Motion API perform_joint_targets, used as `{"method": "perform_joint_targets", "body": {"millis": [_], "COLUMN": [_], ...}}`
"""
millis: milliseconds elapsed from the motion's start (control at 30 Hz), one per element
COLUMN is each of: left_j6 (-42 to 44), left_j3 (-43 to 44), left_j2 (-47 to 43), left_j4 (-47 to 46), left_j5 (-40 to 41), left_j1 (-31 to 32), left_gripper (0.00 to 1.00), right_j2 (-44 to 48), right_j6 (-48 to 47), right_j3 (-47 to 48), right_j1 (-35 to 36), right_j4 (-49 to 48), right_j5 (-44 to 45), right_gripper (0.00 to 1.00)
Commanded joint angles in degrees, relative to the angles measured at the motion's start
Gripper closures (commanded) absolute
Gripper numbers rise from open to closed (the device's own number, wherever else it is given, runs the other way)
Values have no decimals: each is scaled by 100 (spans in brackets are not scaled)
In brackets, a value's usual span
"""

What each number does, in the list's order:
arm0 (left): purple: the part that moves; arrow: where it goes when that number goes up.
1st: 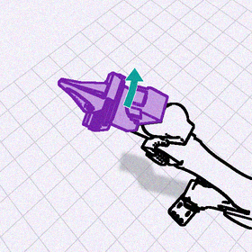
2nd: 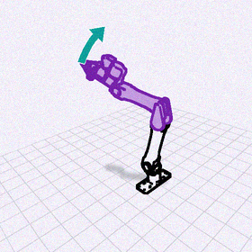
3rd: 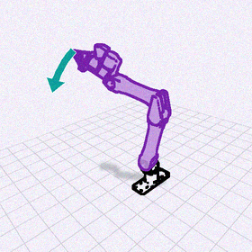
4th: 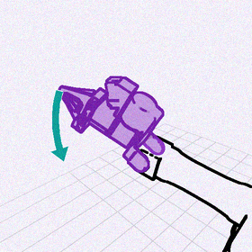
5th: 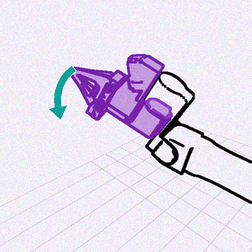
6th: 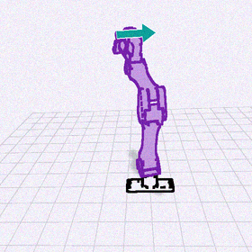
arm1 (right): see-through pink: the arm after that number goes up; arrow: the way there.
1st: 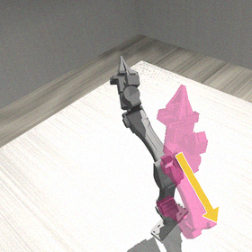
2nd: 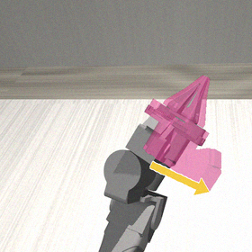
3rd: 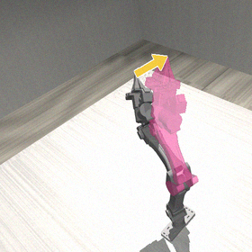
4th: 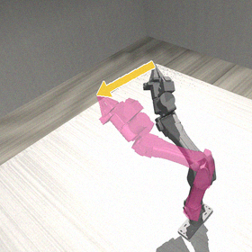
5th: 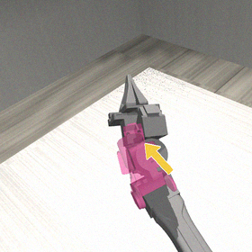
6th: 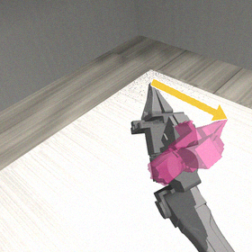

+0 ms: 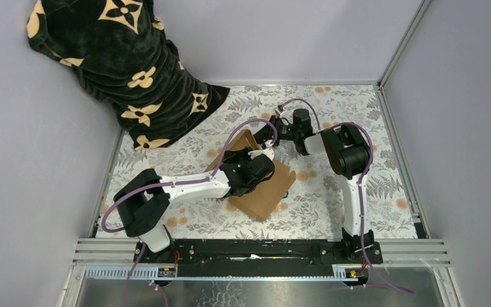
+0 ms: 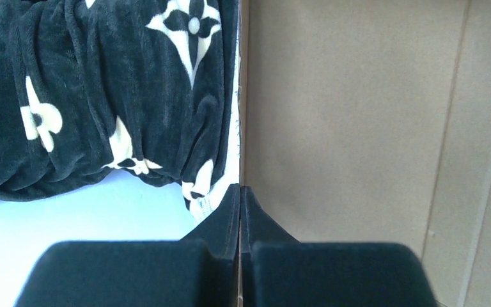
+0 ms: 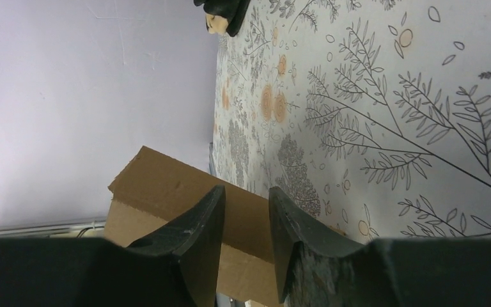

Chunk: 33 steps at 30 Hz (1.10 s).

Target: Fold the paper box

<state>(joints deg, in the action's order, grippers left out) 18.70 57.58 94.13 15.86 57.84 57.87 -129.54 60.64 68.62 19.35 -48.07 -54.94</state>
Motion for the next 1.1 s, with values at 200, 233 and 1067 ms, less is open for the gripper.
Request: {"method": "perform_joint_targets", "body": {"millis": [200,233,1067], "left_j6": [-159,-156,282], "left_j3": [-97,-102,35], "left_j2": [42,39,-72], "left_j4": [-168,-169,-184], "left_j5": [47,52,476], "left_j1": [85,85,165], "left_gripper": [100,100,100], "right_j2": [294,318,267], "right_j6": [157,142,379], "right_j3": [-411,-451,-1334], "right_j1": [35,29,-230], "right_j4": [-1205,-1257,-3194], "right_j5": [-17,-17,-99], "right_gripper": [59,59,53]}}
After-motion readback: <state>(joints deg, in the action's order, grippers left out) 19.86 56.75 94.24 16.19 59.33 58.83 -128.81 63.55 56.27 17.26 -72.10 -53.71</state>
